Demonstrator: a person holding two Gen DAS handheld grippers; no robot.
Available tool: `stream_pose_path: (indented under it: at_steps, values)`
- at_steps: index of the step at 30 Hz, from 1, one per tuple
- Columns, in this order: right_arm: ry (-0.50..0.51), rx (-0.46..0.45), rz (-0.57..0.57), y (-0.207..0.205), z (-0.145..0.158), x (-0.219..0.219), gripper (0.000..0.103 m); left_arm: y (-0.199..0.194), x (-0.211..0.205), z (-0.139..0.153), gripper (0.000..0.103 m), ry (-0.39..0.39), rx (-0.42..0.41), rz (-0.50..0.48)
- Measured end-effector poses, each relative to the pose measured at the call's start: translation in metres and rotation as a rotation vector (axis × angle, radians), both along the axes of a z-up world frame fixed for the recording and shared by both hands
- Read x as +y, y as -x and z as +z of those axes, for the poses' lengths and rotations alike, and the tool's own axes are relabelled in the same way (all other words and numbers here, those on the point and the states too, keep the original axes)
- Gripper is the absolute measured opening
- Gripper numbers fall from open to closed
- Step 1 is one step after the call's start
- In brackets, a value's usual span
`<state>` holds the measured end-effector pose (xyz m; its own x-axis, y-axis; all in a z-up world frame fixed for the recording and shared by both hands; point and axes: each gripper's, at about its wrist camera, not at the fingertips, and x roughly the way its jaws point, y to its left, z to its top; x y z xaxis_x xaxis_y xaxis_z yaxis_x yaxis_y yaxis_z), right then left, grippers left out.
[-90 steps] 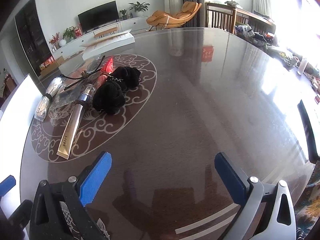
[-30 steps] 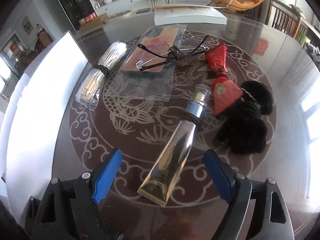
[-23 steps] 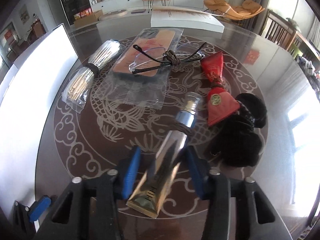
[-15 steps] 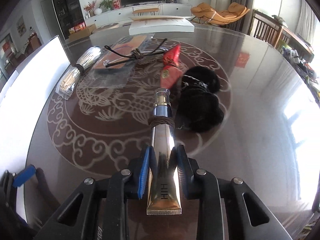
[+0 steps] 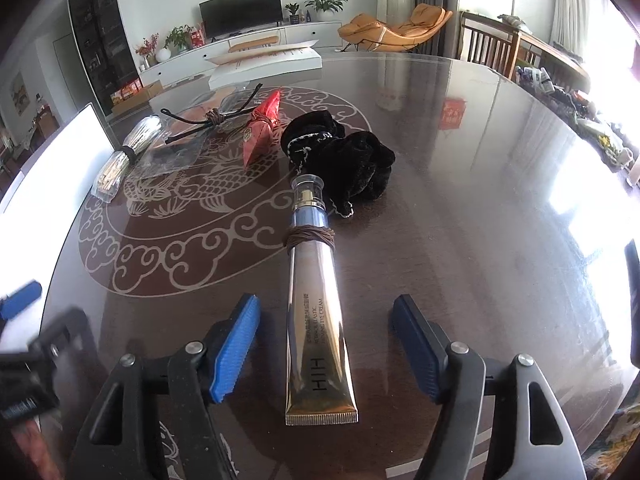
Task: Organize objects
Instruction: 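Lift the gold tube with the right gripper while the left gripper grasps the bagged cotton swab bundle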
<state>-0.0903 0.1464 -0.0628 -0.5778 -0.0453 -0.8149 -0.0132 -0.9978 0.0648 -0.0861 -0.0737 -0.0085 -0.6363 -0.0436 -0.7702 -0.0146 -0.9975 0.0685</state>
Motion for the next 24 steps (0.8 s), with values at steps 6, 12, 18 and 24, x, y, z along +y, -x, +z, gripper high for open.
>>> stream_pose_path:
  at_steps: [6,12,18,24]
  values:
    - [0.036,0.003,-0.021,0.001,0.000,0.005,0.078,0.110,-0.023,0.011,0.100,-0.024,-0.109,0.109]
    - [0.059,0.008,-0.036,0.001,0.001,0.009,0.078,0.164,-0.034,-0.008,0.100,0.124,-0.076,0.112]
    - [0.046,0.007,-0.033,0.001,0.000,0.006,0.080,0.178,-0.030,-0.016,0.103,0.195,-0.046,0.091]
    - [0.058,0.009,-0.035,0.002,0.000,0.007,0.080,0.180,-0.010,-0.025,0.103,0.187,-0.069,-0.024]
